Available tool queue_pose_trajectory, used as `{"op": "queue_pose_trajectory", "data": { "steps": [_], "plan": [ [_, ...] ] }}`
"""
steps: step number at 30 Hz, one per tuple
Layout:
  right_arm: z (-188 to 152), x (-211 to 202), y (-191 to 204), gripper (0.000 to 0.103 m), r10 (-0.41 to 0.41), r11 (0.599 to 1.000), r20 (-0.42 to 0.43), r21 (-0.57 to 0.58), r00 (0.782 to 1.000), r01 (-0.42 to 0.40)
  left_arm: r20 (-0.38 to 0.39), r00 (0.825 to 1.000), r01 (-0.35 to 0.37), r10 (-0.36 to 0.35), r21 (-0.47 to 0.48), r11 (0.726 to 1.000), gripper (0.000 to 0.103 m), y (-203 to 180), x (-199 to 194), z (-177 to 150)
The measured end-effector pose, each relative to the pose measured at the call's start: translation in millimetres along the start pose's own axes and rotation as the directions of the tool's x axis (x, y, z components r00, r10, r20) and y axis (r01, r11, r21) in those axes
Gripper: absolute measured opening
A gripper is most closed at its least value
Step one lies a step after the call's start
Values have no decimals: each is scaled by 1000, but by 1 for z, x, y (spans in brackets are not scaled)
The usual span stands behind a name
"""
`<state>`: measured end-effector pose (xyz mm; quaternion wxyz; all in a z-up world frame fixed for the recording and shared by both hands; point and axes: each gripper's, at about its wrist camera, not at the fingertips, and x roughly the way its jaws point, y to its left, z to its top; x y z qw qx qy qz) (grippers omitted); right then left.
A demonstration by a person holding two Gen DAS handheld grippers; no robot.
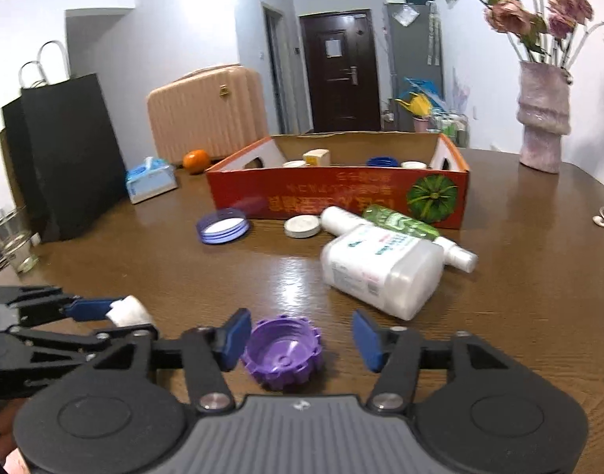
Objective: Organize rigid objects
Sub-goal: 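Grasp the purple cap with the right tool while the left tool grasps the white tape roll, then carry the purple cap and tape roll into the box and open both tools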
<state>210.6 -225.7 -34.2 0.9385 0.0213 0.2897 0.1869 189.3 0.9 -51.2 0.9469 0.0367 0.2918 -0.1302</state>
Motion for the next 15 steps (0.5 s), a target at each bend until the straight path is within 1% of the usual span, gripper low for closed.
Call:
{"op": "queue_pose_trajectory", "data": {
  "steps": [3, 9, 11, 12, 13, 15],
  "plan": [
    [-3, 9, 5, 59, -4, 1000, -27, -19, 1000, 4, -17, 1000, -3, 3, -6, 1000, 52, 0, 3, -2],
    [-7, 21, 11, 62, -8, 999, -56, -52, 998, 5, -28, 1000, -1, 0, -17, 1000, 52, 2, 6, -2],
    [-8, 25, 13, 62, -8, 998, -62, -65, 998, 4, -33, 999, 1, -1, -22, 1000, 50, 3, 8, -1],
    [-8, 26, 14, 62, -5, 997, -60, -72, 998, 1, -37, 999, 1, -2, -24, 1000, 47, 4, 10, -1],
    [-8, 26, 16, 61, -2, 997, -59, -82, 998, -3, -38, 999, 3, -4, -25, 1000, 45, 4, 11, 0],
    [-7, 28, 17, 57, 12, 995, -62, -97, 998, -18, -41, 999, 6, -7, -26, 1000, 45, 4, 13, 1]
  ]
}}
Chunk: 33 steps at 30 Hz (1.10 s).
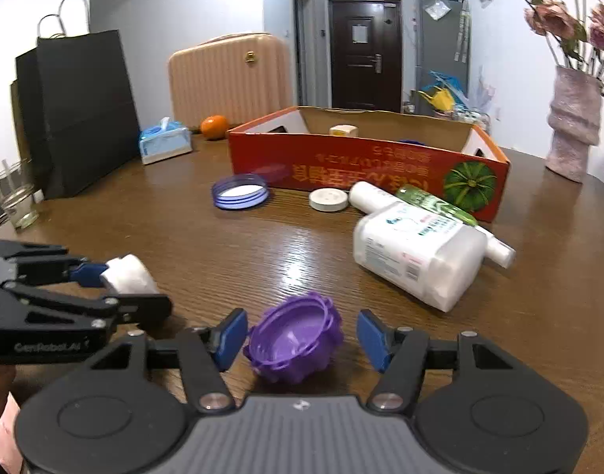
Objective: Organize rigid objects
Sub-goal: 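Carry the purple cap and tape roll into the box and open both tools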
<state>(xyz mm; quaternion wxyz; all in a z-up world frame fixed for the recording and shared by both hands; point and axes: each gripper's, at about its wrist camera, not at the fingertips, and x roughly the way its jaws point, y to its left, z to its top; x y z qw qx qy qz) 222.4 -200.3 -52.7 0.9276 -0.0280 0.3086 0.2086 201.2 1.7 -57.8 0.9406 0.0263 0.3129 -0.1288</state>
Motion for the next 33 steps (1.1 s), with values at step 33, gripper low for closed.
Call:
{"op": "queue_pose_trajectory", "data": {
  "steps": [33],
  "plan": [
    [268, 267, -149, 20, 113, 952, -179, 303, 977, -54, -267, 964, -9, -1, -36, 999, 46, 101, 262, 261]
  ]
}}
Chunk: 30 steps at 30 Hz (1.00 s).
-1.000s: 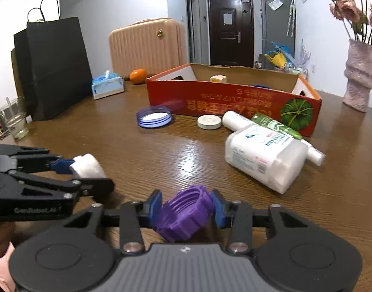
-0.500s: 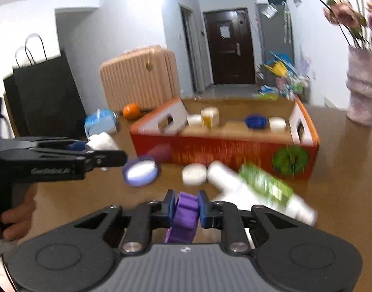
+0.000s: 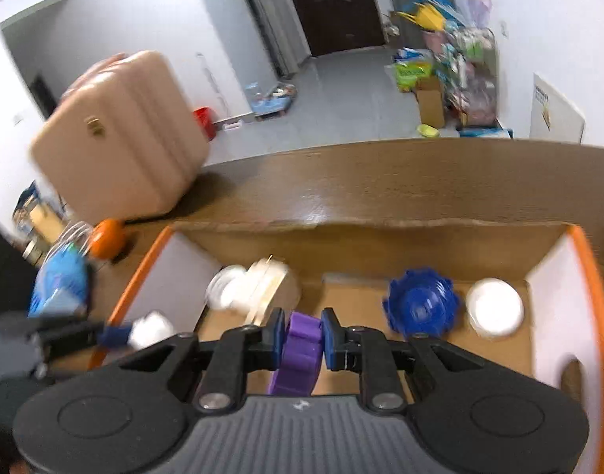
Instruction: Organize rigid objects
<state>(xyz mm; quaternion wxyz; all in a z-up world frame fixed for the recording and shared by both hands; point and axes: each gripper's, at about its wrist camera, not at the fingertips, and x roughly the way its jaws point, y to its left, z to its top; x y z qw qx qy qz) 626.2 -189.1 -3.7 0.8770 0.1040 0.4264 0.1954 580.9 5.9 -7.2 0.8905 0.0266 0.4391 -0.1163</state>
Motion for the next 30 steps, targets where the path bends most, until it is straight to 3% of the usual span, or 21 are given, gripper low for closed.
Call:
{"op": "queue_pose_trajectory", "data": {
  "steps": [3, 5, 6, 14, 24, 30],
  "plan": [
    [8, 22, -7, 28, -14, 997, -2, 70, 1000, 14, -13, 1000, -7, 7, -4, 1000, 49, 6, 14, 10],
    [8, 23, -6, 57, -35, 998, 5, 61, 999, 34, 0, 1000, -21, 21, 4, 1000, 57, 5, 16, 10],
    [9, 22, -5, 58, -41, 998, 21, 45, 999, 40, 2, 1000, -13, 13, 1, 1000, 63, 7, 15, 10],
    [5, -41, 2, 60, -73, 994, 63, -77, 995, 78, 6, 1000, -12, 12, -37, 999, 67, 10, -3, 12],
    [-28, -179, 15, 72, -109, 975, 186, -173, 976, 142, 127, 990, -64, 68, -34, 997, 78, -7, -128, -7],
    [-85, -234, 11, 76, -67, 985, 262, -136, 963, 105, 217, 976, -1, 10, -44, 999, 82, -30, -190, -68]
  ]
}}
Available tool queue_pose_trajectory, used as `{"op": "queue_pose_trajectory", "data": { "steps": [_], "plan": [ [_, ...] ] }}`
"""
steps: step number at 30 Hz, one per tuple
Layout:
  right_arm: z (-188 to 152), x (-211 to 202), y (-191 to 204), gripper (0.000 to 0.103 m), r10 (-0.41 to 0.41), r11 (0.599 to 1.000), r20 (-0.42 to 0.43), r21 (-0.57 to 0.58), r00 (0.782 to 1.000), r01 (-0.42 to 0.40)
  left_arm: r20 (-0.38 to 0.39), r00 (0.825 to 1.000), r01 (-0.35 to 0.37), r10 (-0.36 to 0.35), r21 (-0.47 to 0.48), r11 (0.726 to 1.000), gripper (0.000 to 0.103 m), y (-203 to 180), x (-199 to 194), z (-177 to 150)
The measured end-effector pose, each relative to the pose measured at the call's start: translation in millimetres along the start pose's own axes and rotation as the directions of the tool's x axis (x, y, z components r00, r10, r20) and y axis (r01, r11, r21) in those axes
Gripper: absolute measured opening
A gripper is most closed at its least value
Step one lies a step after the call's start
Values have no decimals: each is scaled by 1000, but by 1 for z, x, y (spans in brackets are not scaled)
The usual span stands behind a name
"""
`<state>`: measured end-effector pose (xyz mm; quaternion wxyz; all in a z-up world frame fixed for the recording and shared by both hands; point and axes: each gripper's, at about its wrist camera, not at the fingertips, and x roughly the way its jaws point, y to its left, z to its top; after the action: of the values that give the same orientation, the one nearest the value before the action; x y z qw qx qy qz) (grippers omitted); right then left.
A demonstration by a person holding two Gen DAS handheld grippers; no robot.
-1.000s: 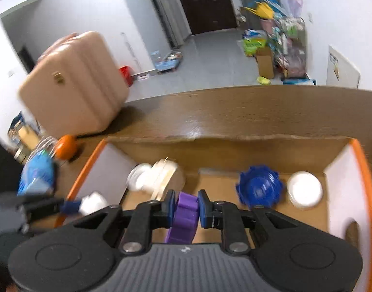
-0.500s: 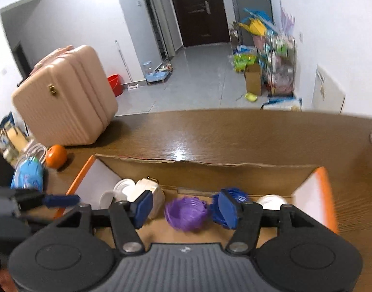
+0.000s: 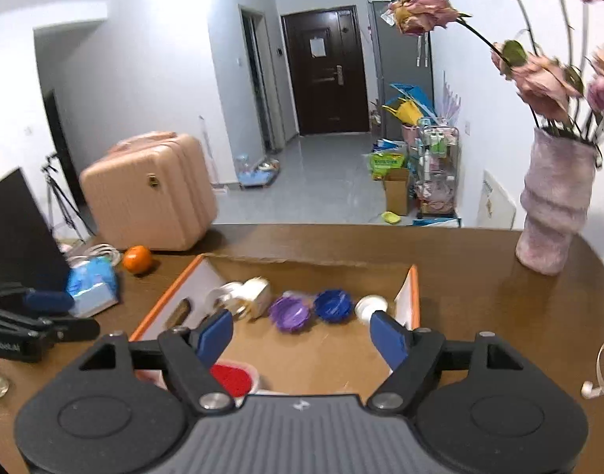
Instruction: Organize rigid objects
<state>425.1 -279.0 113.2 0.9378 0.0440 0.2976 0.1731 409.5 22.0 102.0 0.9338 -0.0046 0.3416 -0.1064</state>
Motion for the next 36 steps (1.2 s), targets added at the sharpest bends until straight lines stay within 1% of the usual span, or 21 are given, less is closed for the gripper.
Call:
{"op": "queue_pose_trajectory", "data": {
  "steps": [2, 4, 5, 7, 8, 9, 11, 12, 15, 16, 17, 18, 19, 20, 21, 24, 27, 31, 33, 35, 36],
  "plan": [
    [-21, -20, 5, 76, -16, 1000, 34, -13, 999, 17, 24, 1000, -16, 17, -26, 1000, 84, -5, -17, -21],
    [-44, -38, 14, 78, -34, 998, 84, -44, 996, 38, 86, 995, -54, 58, -51, 997, 97, -10, -36, -46],
    [-57, -46, 19, 80, -38, 997, 110, -55, 993, 44, 125, 989, -70, 77, -59, 996, 100, -13, -45, -59],
    [-85, -62, 30, 81, -50, 995, 147, -75, 988, 61, 184, 976, -106, 118, -77, 991, 101, -19, -59, -86],
    [-101, -70, 36, 81, -59, 994, 161, -85, 985, 74, 191, 970, -137, 151, -85, 987, 102, -22, -65, -98],
    [-117, -77, 41, 81, -69, 992, 175, -90, 982, 86, 203, 960, -179, 195, -95, 979, 103, -27, -72, -113],
    [-159, -96, 53, 85, -73, 994, 208, -61, 975, 88, 246, 941, -214, 234, -107, 971, 103, -33, -88, -144],
    [-180, -103, 58, 85, -69, 995, 208, -52, 976, 81, 261, 934, -221, 243, -111, 969, 103, -37, -96, -162],
    [-234, -119, 72, 85, -50, 999, 178, -11, 983, 53, 278, 933, -213, 229, -88, 973, 103, -48, -112, -212],
    [-247, -123, 73, 85, -38, 999, 172, 0, 984, 39, 276, 930, -227, 244, -93, 969, 103, -53, -115, -231],
    [-260, -124, 75, 85, -29, 1000, 161, -7, 987, 30, 261, 933, -234, 247, -80, 969, 103, -59, -116, -246],
    [-269, -124, 77, 85, -49, 998, 150, -21, 987, 53, 250, 941, -224, 229, -49, 973, 103, -64, -117, -257],
    [-278, -124, 80, 85, -91, 995, 145, -29, 985, 97, 241, 945, -221, 221, -28, 975, 103, -68, -117, -267],
    [-282, -124, 82, 85, -125, 991, 144, -31, 982, 131, 235, 946, -223, 222, -19, 975, 103, -71, -118, -274],
    [-286, -124, 82, 85, -135, 990, 145, -26, 980, 141, 233, 949, -217, 214, -11, 976, 103, -73, -119, -278],
    [-288, -125, 84, 85, -111, 994, 142, -2, 984, 113, 239, 952, -197, 192, -4, 980, 103, -76, -118, -279],
    [-288, -121, 90, 84, -114, 992, 140, -28, 984, 119, 235, 956, -184, 177, 8, 983, 103, -75, -112, -282],
    [-283, -110, 94, 81, -103, 994, 121, -29, 987, 107, 213, 964, -166, 161, 8, 986, 103, -70, -100, -281],
    [-277, -100, 96, 77, -91, 994, 101, -43, 991, 96, 200, 968, -158, 155, 2, 987, 103, -67, -94, -279],
    [-269, -89, 97, 67, -83, 995, 83, -48, 993, 87, 192, 968, -162, 158, 5, 987, 103, -60, -87, -272],
    [-265, -82, 99, 66, -75, 996, 76, -49, 994, 79, 188, 969, -167, 163, 5, 986, 103, -56, -82, -267]
  ]
}}
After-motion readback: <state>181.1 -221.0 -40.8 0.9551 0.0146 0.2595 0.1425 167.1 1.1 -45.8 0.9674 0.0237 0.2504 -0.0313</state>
